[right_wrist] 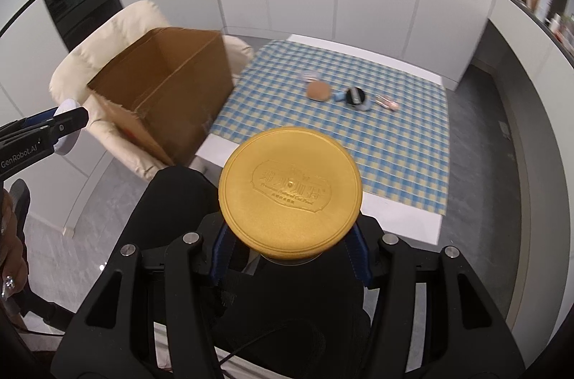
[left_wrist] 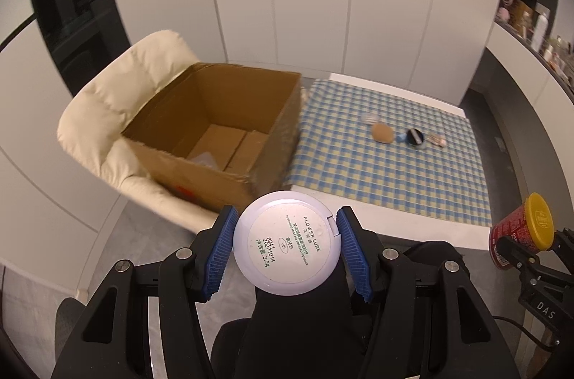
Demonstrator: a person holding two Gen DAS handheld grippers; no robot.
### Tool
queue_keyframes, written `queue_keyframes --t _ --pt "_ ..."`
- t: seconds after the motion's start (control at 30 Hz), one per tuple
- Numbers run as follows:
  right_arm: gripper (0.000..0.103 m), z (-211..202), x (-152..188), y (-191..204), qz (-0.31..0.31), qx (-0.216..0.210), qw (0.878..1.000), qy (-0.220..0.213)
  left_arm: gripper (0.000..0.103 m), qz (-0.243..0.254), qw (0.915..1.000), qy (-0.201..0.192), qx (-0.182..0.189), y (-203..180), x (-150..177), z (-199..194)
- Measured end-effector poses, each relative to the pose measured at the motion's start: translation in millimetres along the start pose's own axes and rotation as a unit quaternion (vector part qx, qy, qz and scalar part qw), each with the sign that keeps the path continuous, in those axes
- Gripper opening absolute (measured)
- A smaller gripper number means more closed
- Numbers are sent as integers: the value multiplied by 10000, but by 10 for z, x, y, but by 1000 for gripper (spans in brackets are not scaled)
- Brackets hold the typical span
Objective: Organize objects
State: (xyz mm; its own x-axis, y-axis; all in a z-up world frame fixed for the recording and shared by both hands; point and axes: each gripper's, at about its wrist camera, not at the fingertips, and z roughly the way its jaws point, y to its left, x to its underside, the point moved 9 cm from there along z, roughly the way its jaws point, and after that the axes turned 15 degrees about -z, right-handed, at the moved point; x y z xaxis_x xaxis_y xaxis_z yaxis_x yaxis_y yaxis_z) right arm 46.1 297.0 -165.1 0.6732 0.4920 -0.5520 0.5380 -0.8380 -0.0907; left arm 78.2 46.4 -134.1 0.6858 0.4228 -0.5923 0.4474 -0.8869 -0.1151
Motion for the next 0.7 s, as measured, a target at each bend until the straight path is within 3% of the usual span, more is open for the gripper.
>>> queue_keyframes --t 0.7 --pt "56 146 -507 973 -1042 -631 9924 -149 58 -693 9969 62 -373 718 -38 -19"
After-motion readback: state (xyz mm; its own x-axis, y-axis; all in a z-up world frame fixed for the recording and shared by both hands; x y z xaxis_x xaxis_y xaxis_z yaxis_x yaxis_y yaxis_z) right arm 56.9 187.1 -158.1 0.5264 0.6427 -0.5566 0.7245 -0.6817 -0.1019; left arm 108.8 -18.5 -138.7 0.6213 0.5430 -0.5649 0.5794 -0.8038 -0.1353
